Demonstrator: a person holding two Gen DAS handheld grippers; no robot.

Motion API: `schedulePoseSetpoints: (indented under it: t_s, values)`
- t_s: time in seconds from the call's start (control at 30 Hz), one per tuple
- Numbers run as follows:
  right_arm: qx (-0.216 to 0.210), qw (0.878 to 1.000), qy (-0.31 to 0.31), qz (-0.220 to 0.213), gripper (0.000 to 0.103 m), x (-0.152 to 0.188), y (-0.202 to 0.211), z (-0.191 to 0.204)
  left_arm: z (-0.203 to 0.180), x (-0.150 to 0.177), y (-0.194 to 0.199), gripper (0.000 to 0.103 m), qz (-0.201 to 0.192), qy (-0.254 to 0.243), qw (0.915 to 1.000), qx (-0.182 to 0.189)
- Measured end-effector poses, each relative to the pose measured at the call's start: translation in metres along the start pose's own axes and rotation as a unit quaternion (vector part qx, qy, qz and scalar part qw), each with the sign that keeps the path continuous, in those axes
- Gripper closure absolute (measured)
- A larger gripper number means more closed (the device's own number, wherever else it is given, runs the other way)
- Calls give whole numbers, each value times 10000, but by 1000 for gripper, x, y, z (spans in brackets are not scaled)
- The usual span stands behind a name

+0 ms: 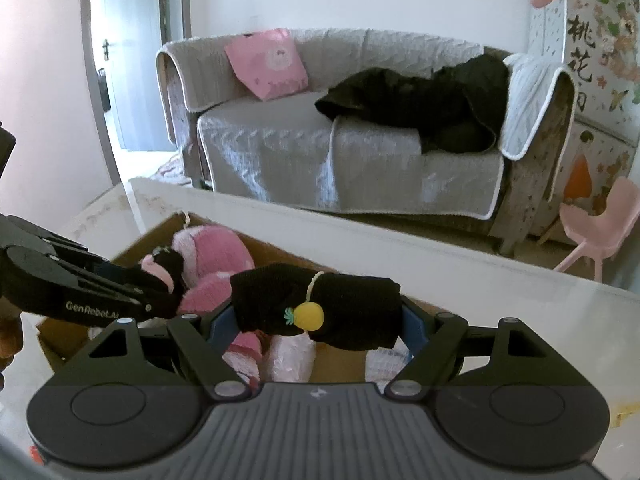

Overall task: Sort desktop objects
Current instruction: 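Carry both bundles into the cardboard box and open both tools, then move both open tools back over the remaining bundles on the table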

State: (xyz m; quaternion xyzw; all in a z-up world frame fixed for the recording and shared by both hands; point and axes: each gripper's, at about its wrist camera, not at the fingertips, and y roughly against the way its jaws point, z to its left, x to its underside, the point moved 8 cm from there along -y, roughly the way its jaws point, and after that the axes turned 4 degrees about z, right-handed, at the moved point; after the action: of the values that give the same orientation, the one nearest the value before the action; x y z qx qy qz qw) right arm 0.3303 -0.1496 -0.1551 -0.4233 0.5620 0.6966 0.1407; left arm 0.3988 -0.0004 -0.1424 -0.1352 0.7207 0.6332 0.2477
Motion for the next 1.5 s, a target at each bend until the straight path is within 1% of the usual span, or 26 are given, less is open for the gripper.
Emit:
schedulePoseSetpoints:
  t_s: [0.1, 0.17, 0.2, 0.23, 0.3, 0.47, 0.57, 0.7, 0.8, 0.83, 0.9, 1.0, 1.1, 1.17, 1.27, 1.33, 1.43, 1.5]
  values:
    - [59, 10000, -15, 78, 24, 4, -4, -2, 0, 3, -5, 52, -21, 28, 10000, 28]
    - [85, 9999, -15, 120, 21, 6, -5, -1, 1, 2, -6, 49, -30, 91, 9999, 38]
    - [105, 9998, -12, 148, 20, 8, -6, -1, 2, 2, -6, 43, -15, 138, 9999, 34]
    - [127, 9998, -13, 160, 19, 9, -5, 0, 3, 2, -7, 40, -9, 202, 9998, 11]
    - [128, 9998, -12, 148, 14, 6, -5, 0, 7, 2, -7, 25, -3, 284, 9996, -86]
    - [153, 9999, 9, 15, 12, -3, 3, 0, 8, 7, -9, 24, 44, 294, 9995, -115]
    - [150, 9998, 16, -128, 12, -8, 18, 2, 6, 11, -4, 24, 48, 284, 9996, -76]
    - [104, 9992, -26, -378, 11, -13, 45, 4, 3, 19, 18, 23, -91, 199, 9998, -30]
    - [106, 9988, -77, -473, 10, -9, 69, 7, 1, 27, 40, 23, -150, 149, 9997, -85]
    - [80, 9987, -90, -503, 10, -7, 75, 8, 1, 31, 49, 23, -201, 153, 9997, -48]
    - [80, 9981, -130, -592, 9, 2, 94, 10, 1, 42, 68, 22, -262, 162, 9995, -28]
    - [28, 9972, -355, -651, 7, 26, 121, 13, -2, 66, 96, 20, -383, 169, 9991, 80]
    - [0, 9969, -498, -613, 6, 53, 137, 20, -7, 95, 112, 19, -364, 144, 9992, 91]
    - [-32, 9967, -562, -578, 6, 71, 145, 27, -11, 117, 118, 19, -280, 83, 9996, 38]
    - [-100, 9964, -679, -488, 5, 95, 152, 38, -20, 151, 126, 19, -182, 23, 9998, 78]
    - [-126, 9968, -672, -421, 5, 105, 150, 46, -27, 170, 128, 19, -116, -50, 9999, 83]
    - [-164, 9971, -645, -371, 5, 113, 147, 57, -40, 192, 130, 19, -48, -185, 9997, 147]
    - [-201, 9976, -575, -329, 5, 113, 141, 64, -49, 200, 128, 19, -76, -429, 9989, 168]
